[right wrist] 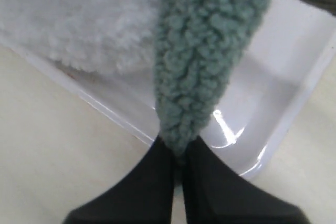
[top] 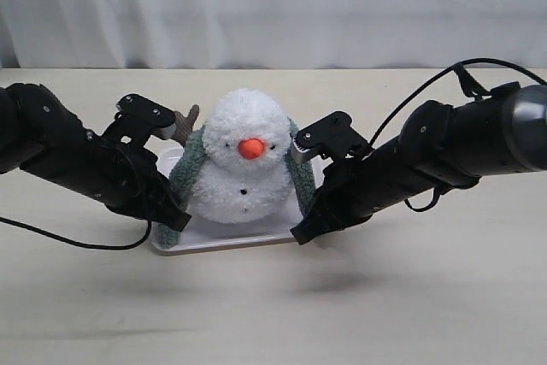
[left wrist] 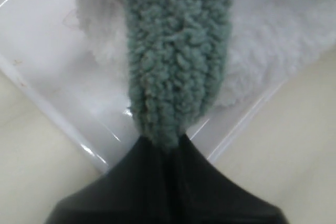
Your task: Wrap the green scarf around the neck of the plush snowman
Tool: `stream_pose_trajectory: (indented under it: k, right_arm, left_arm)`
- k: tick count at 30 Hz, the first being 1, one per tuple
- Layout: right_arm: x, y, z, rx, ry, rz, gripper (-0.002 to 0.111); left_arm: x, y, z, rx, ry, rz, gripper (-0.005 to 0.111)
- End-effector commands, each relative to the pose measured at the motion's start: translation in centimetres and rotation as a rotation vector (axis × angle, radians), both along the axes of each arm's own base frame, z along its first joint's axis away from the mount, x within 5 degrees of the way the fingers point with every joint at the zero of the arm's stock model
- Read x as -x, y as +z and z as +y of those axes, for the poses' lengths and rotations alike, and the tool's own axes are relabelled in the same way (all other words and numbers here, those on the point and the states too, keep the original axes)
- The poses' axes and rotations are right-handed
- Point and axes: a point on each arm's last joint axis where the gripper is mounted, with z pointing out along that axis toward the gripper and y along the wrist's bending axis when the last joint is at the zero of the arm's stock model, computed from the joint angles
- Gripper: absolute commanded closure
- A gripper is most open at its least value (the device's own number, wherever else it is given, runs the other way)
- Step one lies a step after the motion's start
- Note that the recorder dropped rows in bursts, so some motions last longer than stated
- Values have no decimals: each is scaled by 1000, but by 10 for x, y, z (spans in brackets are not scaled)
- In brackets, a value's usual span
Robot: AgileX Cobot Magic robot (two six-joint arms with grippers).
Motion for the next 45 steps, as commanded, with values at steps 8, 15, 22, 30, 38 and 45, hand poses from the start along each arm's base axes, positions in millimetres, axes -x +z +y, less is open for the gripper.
stream_pose_trajectory:
  k: [8, 15, 22, 30, 38, 45]
  right_arm:
    - [10, 8, 2, -28, 33, 71, 104]
    - [13, 23, 3, -49, 48, 54, 104]
    - [18, 39, 4, -111, 10, 69, 104]
    - [17, -6, 7, -70, 22, 212, 104]
    - [13, -6, 7, -61, 30, 162, 104]
    - [13, 15, 7, -92, 34, 106, 104]
  left_arm:
    - [0, 0, -1, 16, 4, 3, 107]
    - [0, 0, -1, 25, 20, 2, 107]
    - [-1, 0, -1, 24, 27, -7, 107]
    - [-2, 0, -1, 26, 35, -12, 107]
    - [-1, 0, -1, 31, 32, -1, 107]
    - [20, 0, -11, 135, -42, 235, 107]
